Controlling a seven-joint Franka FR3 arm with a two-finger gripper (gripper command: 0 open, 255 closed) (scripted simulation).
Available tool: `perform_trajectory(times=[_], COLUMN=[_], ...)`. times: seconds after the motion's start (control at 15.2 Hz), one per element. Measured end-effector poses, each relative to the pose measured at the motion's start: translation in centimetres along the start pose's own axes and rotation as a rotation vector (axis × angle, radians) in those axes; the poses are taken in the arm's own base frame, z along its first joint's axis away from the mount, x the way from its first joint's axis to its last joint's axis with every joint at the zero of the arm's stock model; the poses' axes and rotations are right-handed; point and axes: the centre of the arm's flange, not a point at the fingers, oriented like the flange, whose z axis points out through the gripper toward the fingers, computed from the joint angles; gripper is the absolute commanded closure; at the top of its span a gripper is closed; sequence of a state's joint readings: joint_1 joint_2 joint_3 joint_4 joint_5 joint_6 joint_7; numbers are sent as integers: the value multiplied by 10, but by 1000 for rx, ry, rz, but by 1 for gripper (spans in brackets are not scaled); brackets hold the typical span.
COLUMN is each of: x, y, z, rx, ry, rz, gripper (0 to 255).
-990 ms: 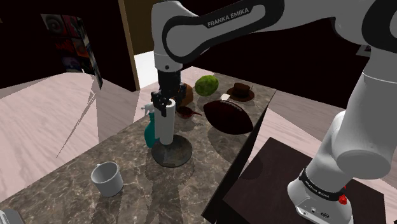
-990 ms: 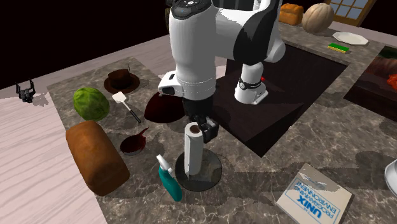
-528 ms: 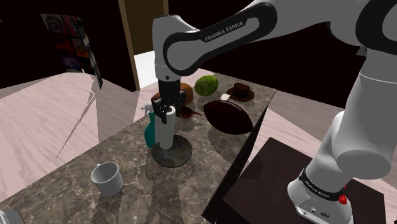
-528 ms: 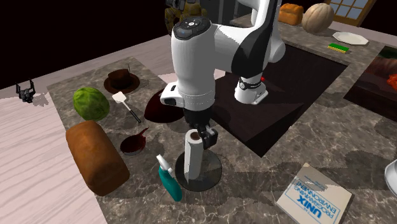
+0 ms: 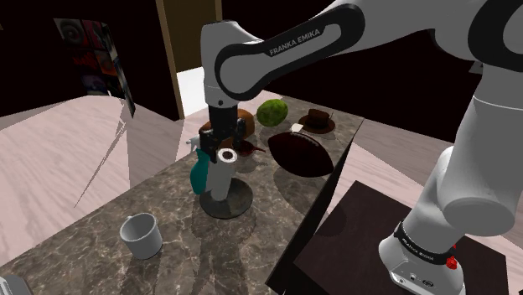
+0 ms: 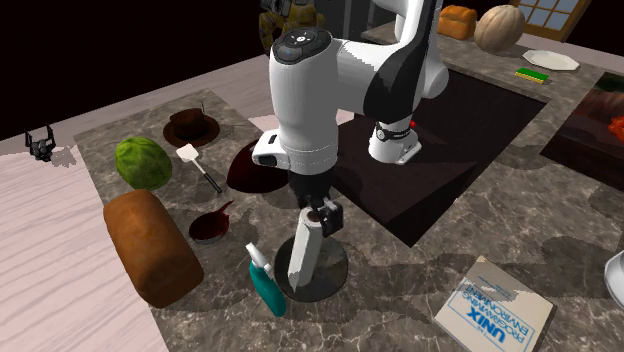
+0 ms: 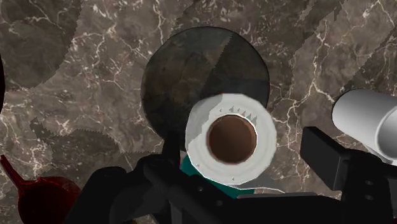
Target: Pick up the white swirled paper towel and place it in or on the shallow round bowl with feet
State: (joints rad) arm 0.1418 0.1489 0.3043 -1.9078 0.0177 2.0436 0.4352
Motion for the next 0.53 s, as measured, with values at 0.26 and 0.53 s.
perform_trajectory(times=[0.26,0.53], x=[0,0], y=[0,0], z=[0,-39], rx=[0,0], ry=[0,1], rz=[0,0], gripper=[0,0])
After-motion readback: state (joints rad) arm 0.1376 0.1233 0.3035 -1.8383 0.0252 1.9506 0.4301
